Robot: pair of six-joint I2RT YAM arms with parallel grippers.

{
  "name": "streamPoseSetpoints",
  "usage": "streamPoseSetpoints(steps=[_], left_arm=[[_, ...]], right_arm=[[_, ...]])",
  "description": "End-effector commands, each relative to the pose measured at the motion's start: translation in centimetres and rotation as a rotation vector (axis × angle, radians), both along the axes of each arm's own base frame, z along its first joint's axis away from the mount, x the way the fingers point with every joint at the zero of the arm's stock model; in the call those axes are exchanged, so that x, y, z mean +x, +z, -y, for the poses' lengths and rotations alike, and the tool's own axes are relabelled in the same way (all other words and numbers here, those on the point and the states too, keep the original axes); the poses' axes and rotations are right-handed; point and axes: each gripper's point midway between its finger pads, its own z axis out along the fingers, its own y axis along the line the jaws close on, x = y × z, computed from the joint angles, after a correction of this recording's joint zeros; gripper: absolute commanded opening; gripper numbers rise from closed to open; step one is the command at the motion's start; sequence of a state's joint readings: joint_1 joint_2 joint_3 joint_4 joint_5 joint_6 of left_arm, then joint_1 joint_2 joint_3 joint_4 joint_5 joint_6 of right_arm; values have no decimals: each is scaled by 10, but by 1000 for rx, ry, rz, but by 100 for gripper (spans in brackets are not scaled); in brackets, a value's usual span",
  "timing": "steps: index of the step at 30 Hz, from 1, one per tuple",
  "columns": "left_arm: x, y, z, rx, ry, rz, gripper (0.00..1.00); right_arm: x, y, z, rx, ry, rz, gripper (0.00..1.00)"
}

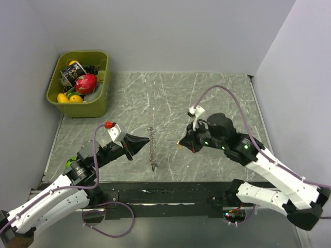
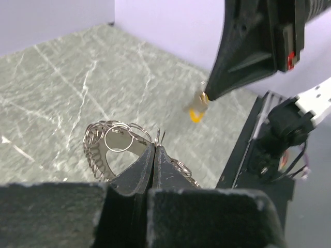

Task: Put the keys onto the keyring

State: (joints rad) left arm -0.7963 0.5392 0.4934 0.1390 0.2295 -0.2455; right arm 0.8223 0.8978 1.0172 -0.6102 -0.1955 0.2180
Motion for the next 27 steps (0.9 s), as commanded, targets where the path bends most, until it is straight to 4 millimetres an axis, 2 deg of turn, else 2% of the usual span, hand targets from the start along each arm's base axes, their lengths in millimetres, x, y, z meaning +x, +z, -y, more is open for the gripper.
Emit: streamPoseSetpoints(steps=[1,2,6,11,15,20,21,27], left_arm=[[9,17,1,29,24,71,1],[8,17,3,35,11,79,1],[4,19,6,30,-22,133,1],[-6,21,11,47,-87,195,1],[-9,19,18,70,-141,230,1],[-11,8,34,113,-226,218,1],[-9,4,37,126,-230,213,1],[-9,5,40,155,-256,248,1]], right_arm=[[8,10,-20,-32,106,35,0],[8,17,-25,-22,129,46,0],[5,20,-46,-5,267,70,0],[-10,30,-64,73,440,111,0],[-12,32,-71,81,480,108,0],[-9,38,-78,80,510,100,0],[-8,35,-81,72,514,88,0],[-4,31,-80,39,517,91,0]])
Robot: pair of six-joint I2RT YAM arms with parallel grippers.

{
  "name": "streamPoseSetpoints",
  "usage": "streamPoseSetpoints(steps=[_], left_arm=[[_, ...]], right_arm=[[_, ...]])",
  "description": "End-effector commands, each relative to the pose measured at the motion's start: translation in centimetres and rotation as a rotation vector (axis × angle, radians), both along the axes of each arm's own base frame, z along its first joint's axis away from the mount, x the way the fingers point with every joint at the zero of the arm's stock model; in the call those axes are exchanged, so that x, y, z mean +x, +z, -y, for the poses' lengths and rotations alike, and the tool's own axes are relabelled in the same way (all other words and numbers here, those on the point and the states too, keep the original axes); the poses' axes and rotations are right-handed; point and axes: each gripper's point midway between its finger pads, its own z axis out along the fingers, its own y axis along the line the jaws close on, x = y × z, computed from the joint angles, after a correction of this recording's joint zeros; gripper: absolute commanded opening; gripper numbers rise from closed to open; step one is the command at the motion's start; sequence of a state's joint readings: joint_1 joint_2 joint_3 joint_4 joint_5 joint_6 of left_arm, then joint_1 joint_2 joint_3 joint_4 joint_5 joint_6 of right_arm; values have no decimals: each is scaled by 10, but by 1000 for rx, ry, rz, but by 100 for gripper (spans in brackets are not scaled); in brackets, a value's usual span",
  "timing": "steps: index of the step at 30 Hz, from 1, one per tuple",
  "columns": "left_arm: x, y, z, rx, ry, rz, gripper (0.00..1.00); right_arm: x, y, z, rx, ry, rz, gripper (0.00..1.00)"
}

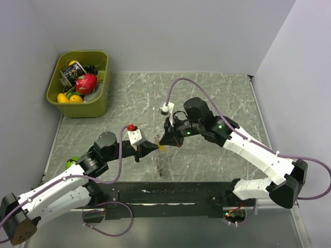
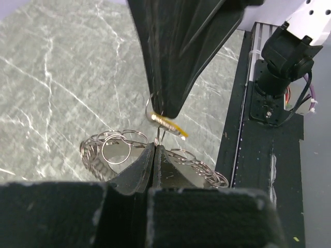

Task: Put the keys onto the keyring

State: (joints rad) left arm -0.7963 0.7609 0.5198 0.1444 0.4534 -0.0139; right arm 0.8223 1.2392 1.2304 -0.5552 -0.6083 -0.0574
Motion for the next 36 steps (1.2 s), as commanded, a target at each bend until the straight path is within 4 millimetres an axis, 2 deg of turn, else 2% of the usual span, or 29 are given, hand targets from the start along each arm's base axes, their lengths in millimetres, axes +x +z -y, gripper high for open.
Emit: streamPoseSetpoints(steps=[1,11,15,26,31,36], left_arm=[[-5,53,5,-90,-55,155,1],[-1,61,-9,-92,18,192,1],[0,64,-10,-98,23,201,1],[15,67,-21,-80,132,220,1],[15,72,-24,-92,145,230,1],[5,76,-18,-102,75,235,1]], right_arm=[[0,20,-1,34,25,64,0],[-6,27,9,26,24,75,0],[-6,22,9,4,31,71,0],[-13,44,20,23,36,121,0],[-14,33,21,-5,43,99,0],[-11,21,16,-12,45,76,0]])
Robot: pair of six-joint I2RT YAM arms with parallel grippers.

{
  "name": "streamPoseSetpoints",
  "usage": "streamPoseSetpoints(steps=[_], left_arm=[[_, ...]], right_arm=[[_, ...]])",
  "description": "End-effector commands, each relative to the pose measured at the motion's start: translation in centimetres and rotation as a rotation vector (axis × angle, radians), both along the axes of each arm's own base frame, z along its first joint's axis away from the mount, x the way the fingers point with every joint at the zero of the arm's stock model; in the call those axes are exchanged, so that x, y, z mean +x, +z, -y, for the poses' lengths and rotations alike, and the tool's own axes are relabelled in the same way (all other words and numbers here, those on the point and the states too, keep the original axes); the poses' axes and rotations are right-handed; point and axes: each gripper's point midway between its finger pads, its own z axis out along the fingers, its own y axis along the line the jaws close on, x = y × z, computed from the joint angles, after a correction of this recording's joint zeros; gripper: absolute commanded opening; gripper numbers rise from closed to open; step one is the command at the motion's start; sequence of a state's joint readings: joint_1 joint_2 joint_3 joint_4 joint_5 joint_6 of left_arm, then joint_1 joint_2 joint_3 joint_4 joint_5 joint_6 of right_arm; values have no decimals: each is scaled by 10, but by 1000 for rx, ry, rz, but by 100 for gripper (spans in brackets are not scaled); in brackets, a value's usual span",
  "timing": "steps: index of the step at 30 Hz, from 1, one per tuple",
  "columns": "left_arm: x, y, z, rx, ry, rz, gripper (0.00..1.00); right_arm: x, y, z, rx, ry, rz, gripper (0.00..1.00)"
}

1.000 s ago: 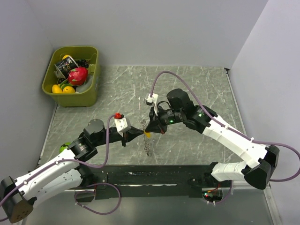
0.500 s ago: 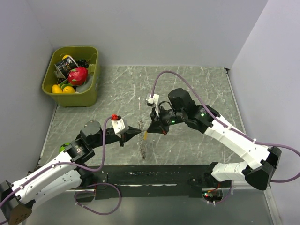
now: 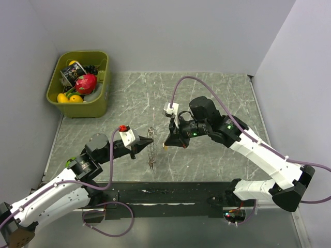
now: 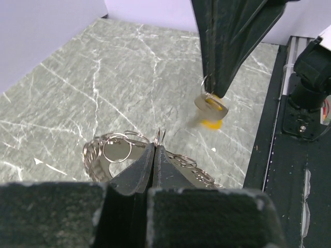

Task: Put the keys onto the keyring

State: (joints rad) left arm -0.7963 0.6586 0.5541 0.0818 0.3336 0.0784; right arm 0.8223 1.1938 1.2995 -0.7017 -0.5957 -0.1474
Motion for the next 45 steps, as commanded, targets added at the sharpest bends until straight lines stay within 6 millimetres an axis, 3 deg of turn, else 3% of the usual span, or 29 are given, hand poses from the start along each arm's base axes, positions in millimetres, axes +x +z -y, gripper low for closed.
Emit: streamPoseSetpoints(steps=[1,30,45], left_arm=[[-8,47,4,-81,-54,99,1],[-15,51,14,-41,-132,94,1],[-22,57,15,-80,-161,105,1]], right_arm=[[0,2,-4,22,13,8,0],[5,9,-25,45,74,23,0],[15,-15,-25,2,42,4,0]])
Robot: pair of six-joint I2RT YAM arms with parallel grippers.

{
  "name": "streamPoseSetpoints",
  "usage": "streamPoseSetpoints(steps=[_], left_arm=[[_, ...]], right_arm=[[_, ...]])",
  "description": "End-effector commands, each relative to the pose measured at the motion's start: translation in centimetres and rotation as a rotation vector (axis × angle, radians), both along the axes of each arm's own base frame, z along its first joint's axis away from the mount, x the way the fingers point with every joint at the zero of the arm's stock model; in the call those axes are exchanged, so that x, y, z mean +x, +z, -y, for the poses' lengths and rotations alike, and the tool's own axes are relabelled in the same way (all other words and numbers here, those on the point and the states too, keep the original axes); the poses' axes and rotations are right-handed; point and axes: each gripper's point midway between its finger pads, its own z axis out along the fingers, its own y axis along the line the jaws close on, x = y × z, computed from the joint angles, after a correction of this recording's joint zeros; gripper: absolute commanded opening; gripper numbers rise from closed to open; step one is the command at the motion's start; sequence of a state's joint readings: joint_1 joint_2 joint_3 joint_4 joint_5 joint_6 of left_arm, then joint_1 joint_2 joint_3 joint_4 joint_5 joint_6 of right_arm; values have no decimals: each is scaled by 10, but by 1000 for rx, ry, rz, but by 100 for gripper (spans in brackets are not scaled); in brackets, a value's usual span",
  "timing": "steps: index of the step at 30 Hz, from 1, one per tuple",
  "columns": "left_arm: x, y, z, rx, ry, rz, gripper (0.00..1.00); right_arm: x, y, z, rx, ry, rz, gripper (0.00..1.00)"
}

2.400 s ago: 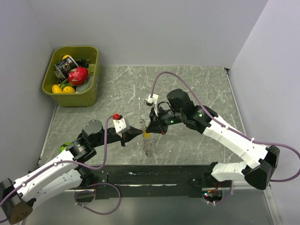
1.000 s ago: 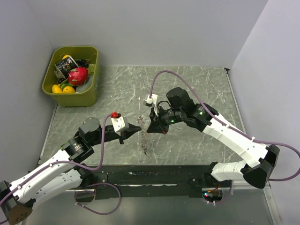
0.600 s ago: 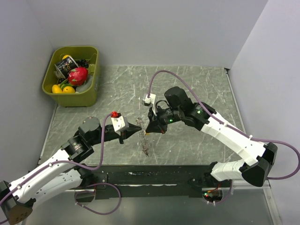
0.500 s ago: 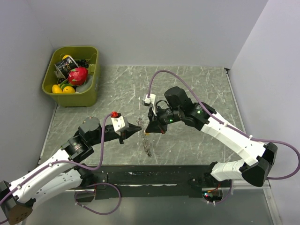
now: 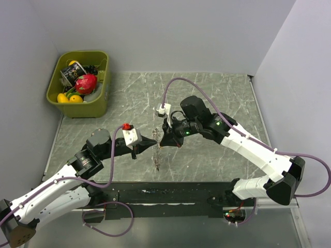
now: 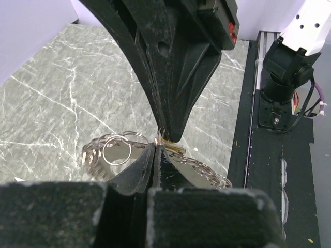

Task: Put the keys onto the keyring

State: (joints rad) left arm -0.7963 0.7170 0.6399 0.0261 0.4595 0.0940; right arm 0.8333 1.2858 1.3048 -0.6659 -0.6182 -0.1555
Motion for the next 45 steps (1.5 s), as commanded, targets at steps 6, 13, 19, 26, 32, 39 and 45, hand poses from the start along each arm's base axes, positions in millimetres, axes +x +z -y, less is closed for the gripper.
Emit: streamPoseSetpoints(steps=[6,13,19,26,32,39,45], left_arm=[[-10,52,-2,-154,-28,115,1],[-15,59,-2,-213,-46,113,1],[-20,59,-2,-226,-69,120,1],[-28,68,-2,-270,-103,110,1],[-33,76,0,-288,-132,114,1],[-38,86,0,-315,-156,121,1],[-40,91,-2,-324,-159,126,1]], right_arm=[[4,6,-6,41,24,35,0],[0,22,-3,81,17,62,15],[-3,56,7,204,-8,178,77],[-31,106,13,380,113,255,75],[-49,125,8,445,221,221,57],[-37,115,-3,434,192,185,49],[-28,105,-6,418,148,180,49]])
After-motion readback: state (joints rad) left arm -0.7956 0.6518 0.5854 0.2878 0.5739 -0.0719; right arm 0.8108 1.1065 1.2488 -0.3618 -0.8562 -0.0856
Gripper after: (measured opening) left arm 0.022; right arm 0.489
